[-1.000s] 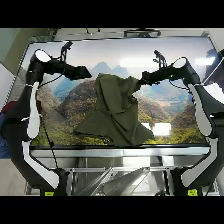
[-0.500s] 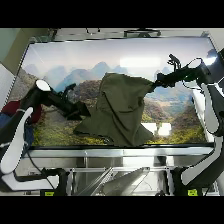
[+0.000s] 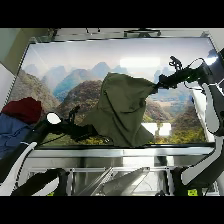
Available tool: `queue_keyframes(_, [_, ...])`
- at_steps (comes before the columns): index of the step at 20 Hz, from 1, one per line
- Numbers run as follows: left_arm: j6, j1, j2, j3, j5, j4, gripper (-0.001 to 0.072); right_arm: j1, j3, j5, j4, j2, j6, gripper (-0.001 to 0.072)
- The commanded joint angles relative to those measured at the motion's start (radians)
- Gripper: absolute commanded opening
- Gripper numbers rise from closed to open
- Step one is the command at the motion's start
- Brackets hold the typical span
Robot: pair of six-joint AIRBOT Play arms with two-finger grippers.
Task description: Fold the shirts.
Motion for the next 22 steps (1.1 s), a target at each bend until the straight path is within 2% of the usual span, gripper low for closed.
queue_keyframes(1, [-0.009, -0.079, -0.071, -0.043, 0.274, -0.032, 0.0697, -0.001, 0.000, 0.023, 0.000, 0.000, 0.001, 0.0022])
queue_keyframes(2, [-0.009, -0.091, -0.111, -0.031, 0.284, -0.029, 0.0694, -0.001, 0.000, 0.032, 0.000, 0.000, 0.000, 0.0022])
queue_keyframes(3, [-0.007, -0.094, -0.150, -0.008, 0.281, -0.026, 0.0487, -0.002, 0.000, 0.041, -0.001, 0.000, 0.001, 0.0022])
queue_keyframes(4, [0.006, -0.091, -0.180, 0.022, 0.263, -0.018, 0.0198, -0.004, 0.000, 0.051, -0.005, 0.002, 0.001, 0.0021])
queue_keyframes(5, [0.042, -0.078, -0.207, 0.064, 0.231, -0.021, -0.0003, -0.007, 0.000, 0.063, -0.013, 0.005, 0.001, 0.0022])
queue_keyframes(7, [0.097, -0.034, -0.227, 0.168, 0.165, -0.020, 0.0001, -0.018, 0.000, 0.101, -0.063, 0.022, 0.035, 0.0021])
queue_keyframes(10, [0.143, 0.069, -0.227, 0.352, 0.132, -0.003, 0.0001, -0.035, -0.013, 0.187, -0.229, 0.066, 0.113, 0.0020])
queue_keyframes(13, [0.180, 0.161, -0.268, 0.546, 0.075, 0.076, 0.0020, -0.032, -0.153, 0.200, -0.228, 0.167, 0.148, 0.0020])
queue_keyframes(18, [0.300, 0.214, -0.503, 0.867, -0.148, 0.084, 0.0019, 0.048, -0.572, 0.080, -0.237, 0.422, 0.209, 0.0021])
queue_keyframes(20, [0.301, 0.213, -0.586, 0.958, -0.180, 0.082, 0.0019, 0.068, -0.703, -0.024, -0.252, 0.489, 0.225, 0.0021])
queue_keyframes(22, [0.298, 0.213, -0.656, 1.042, -0.218, 0.074, 0.0020, 0.066, -0.744, -0.075, -0.251, 0.500, 0.225, 0.0022])
